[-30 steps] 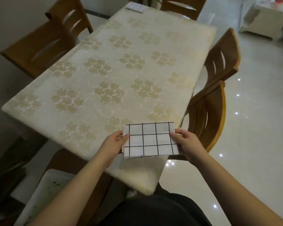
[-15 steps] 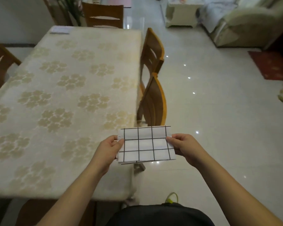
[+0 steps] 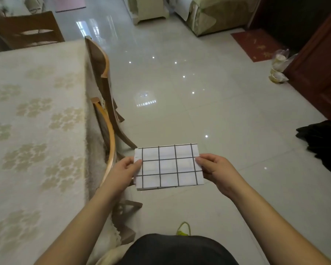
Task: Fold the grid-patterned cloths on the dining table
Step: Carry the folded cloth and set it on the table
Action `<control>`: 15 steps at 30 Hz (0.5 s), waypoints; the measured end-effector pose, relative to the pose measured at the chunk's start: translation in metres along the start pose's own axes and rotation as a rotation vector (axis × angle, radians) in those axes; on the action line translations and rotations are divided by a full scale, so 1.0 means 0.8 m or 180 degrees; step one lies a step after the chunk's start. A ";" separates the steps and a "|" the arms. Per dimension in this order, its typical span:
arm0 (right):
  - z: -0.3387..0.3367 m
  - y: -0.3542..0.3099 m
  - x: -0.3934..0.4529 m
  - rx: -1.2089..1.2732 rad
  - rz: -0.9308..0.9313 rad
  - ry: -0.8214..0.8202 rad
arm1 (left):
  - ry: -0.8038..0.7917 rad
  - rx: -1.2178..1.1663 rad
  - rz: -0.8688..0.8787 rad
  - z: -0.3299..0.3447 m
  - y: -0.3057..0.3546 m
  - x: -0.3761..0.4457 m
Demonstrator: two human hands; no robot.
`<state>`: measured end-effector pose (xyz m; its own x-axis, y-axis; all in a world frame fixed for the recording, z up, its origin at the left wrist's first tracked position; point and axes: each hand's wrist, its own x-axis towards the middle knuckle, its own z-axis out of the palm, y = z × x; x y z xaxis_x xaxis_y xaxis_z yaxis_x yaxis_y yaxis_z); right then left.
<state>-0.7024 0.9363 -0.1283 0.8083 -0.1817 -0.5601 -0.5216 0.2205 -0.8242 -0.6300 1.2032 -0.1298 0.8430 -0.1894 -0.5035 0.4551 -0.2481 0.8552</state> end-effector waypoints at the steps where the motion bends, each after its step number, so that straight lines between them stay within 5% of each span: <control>1: -0.013 -0.005 0.002 0.0053 -0.0004 0.0038 | -0.0034 0.0009 -0.0001 0.014 0.010 0.002; 15: -0.059 -0.059 0.094 0.0055 0.0040 0.0286 | -0.0308 0.0330 0.0187 0.048 0.076 0.095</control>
<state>-0.6302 0.8670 -0.1357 0.7734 -0.2639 -0.5763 -0.5262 0.2396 -0.8159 -0.5493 1.1370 -0.1206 0.8334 -0.2961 -0.4667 0.3694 -0.3297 0.8688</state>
